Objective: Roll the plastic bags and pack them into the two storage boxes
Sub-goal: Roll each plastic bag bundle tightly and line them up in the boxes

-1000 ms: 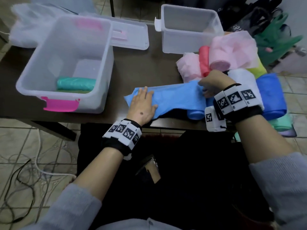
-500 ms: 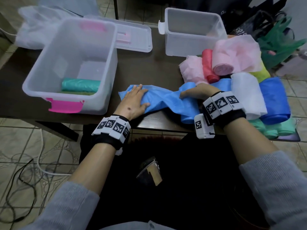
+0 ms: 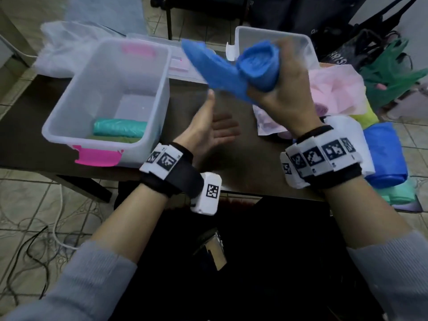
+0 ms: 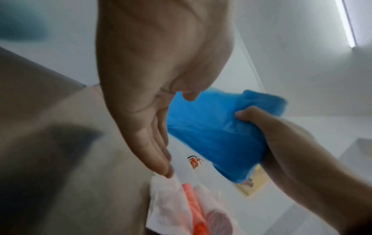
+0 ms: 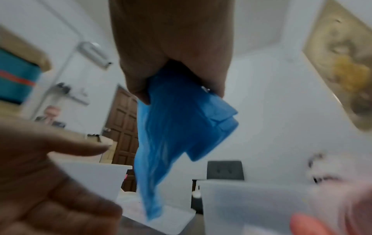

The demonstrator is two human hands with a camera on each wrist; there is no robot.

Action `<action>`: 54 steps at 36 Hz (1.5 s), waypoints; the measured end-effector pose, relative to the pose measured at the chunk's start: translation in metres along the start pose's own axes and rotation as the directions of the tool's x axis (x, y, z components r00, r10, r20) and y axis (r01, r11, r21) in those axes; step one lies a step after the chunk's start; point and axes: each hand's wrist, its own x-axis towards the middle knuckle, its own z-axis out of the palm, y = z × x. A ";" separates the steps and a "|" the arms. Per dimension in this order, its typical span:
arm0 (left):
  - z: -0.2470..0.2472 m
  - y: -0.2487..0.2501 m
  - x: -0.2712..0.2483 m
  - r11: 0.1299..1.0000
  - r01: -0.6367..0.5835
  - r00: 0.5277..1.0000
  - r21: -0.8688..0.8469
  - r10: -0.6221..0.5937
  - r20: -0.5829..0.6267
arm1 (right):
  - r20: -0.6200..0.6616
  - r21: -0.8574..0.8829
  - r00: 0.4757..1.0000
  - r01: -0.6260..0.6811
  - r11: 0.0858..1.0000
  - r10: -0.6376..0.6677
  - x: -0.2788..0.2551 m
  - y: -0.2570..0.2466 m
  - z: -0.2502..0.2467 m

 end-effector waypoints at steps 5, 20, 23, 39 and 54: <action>-0.005 0.020 0.017 0.963 -0.057 0.990 -0.264 0.089 0.111 | 0.480 -0.408 0.858 0.404 0.819 -0.184 -0.032 0.008 0.009; 0.011 0.033 0.046 0.945 -0.253 0.902 0.207 0.308 -0.302 | 0.827 -0.463 0.526 0.437 0.771 0.198 -0.091 0.027 0.043; 0.014 0.049 0.050 0.913 -0.296 0.870 0.281 0.379 -0.315 | 0.821 -0.450 0.528 0.368 0.814 0.215 -0.090 0.028 0.042; 0.008 0.020 0.076 -0.131 -0.086 0.945 0.988 0.304 0.122 | 0.797 -0.437 0.544 0.219 0.872 0.263 -0.076 0.042 0.037; -0.016 -0.006 0.083 -0.248 -0.111 0.992 0.962 0.031 0.123 | 0.812 -0.450 0.480 0.150 0.880 0.333 -0.074 0.040 0.040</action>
